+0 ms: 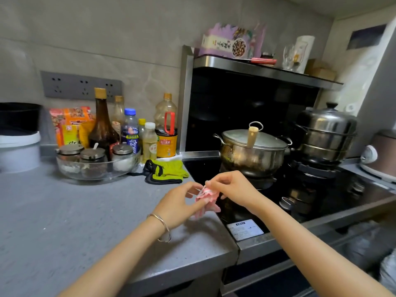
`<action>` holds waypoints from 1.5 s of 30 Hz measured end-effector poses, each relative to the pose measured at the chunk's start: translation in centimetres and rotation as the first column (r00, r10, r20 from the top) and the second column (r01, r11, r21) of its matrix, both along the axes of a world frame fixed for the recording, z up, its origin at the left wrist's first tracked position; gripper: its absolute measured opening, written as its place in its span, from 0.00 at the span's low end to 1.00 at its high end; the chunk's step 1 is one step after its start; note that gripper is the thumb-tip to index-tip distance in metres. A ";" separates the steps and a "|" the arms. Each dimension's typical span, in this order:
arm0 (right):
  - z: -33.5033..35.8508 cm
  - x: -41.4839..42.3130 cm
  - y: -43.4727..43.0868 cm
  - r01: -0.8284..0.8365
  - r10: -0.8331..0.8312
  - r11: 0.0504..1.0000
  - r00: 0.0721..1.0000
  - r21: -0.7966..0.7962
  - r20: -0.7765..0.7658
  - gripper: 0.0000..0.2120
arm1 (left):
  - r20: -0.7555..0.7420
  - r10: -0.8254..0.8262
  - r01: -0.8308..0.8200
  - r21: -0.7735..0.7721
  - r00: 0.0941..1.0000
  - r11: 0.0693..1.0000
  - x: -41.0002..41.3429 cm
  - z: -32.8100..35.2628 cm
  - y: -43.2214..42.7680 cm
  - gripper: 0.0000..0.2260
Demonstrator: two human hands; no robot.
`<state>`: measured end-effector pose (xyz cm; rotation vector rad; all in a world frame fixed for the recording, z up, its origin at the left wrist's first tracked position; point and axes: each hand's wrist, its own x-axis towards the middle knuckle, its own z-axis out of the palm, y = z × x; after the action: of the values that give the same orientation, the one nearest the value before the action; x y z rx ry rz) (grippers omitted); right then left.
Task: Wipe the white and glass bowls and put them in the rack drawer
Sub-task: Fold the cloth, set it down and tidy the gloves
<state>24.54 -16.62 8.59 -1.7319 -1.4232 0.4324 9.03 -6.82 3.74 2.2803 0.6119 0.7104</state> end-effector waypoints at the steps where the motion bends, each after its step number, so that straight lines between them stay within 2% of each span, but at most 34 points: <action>1: 0.5 -0.1 0.0 -0.005 0.005 1.000 1.000 -0.001 -0.028 0.09 | 0.036 0.004 -0.004 0.002 0.999 1.000 0.0 0.2 0.1 0.13; 3: 1.2 -0.3 0.0 -0.013 0.012 1.000 0.996 -0.013 -0.093 0.10 | 0.103 0.009 -0.012 0.022 0.995 1.000 -0.2 0.7 0.3 0.11; 7: 2.2 -0.5 -0.2 -0.047 0.028 0.998 0.937 -0.048 -0.348 0.13 | 0.155 -0.087 0.083 0.033 0.984 0.996 -1.2 2.2 -0.1 0.16; 9: 2.7 -0.6 -0.4 -0.084 0.054 0.995 0.895 -0.048 -0.444 0.15 | 0.215 -0.120 0.134 -0.054 0.969 0.989 -1.7 3.1 -0.8 0.19; 11: 3.4 -0.7 -0.7 -0.106 0.075 0.994 0.872 -0.038 -0.484 0.16 | 0.338 -0.091 0.153 -0.161 0.937 0.975 -1.8 4.0 -1.5 0.20; 13: 4.0 -0.8 -0.8 -0.124 0.092 0.992 0.874 -0.035 -0.477 0.16 | 0.376 -0.071 0.150 -0.185 0.924 0.971 -1.9 4.7 -1.9 0.17; 17: 4.5 -1.2 -1.1 -0.160 0.120 0.986 0.880 -0.049 -0.459 0.18 | 0.290 -0.062 0.104 -0.134 0.955 0.986 -2.1 5.3 -1.8 0.06; 19: 4.5 -1.4 -1.4 -0.190 0.150 0.981 0.878 -0.043 -0.455 0.19 | 0.295 -0.002 0.045 -0.138 0.956 0.989 -2.2 5.3 -1.6 0.02; 22: 4.4 -2.1 -1.7 -0.097 0.089 0.995 0.944 -0.010 -0.316 0.20 | 0.318 0.073 0.021 -0.283 0.945 0.959 -2.1 5.4 -1.6 0.06; 25: 4.1 -2.7 -1.5 0.093 -0.067 0.985 0.982 0.147 -0.175 0.22 | 0.314 0.112 -0.019 -0.285 0.943 0.958 -2.0 5.3 -1.8 0.06; 27: 4.0 -3.1 -1.5 0.109 -0.084 0.975 0.988 0.193 -0.132 0.20 | 0.326 0.143 -0.054 -0.268 0.935 0.962 -2.0 5.2 -2.0 0.06; 30: 4.2 -4.0 -1.4 0.076 -0.055 0.980 0.992 0.185 -0.118 0.11 | 0.350 0.162 -0.074 -0.252 0.923 0.965 -2.1 5.3 -2.5 0.06; 33: 4.3 -4.5 -1.2 0.045 -0.016 0.981 0.988 0.187 -0.152 0.05 | 0.410 0.128 0.017 -0.332 0.903 0.943 -2.3 6.0 -3.6 0.07; 36: 4.2 -4.8 -1.0 -0.012 0.072 0.983 0.945 0.183 -0.320 0.07 | 0.463 0.174 0.036 -0.409 0.869 0.912 -2.4 6.6 -3.9 0.11; 39: 4.1 -4.6 -0.8 0.001 0.080 0.982 0.905 0.189 -0.419 0.09 | 0.482 0.216 0.043 -0.471 0.849 0.881 -2.7 6.8 -3.3 0.05; 42: 4.7 -4.0 -0.7 0.059 0.039 0.977 0.894 0.204 -0.446 0.09 | 0.435 0.241 0.040 -0.543 0.868 0.839 -3.6 7.0 -2.7 0.05; 45: 5.9 -3.8 -0.7 0.086 0.017 0.963 0.927 0.256 -0.375 0.10 | 0.395 0.276 -0.005 -0.565 0.876 0.825 -4.4 7.1 -2.0 0.06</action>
<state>20.77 -17.36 14.44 -1.3672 -1.1155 0.4959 4.63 -8.77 10.89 1.4669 0.6566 0.9695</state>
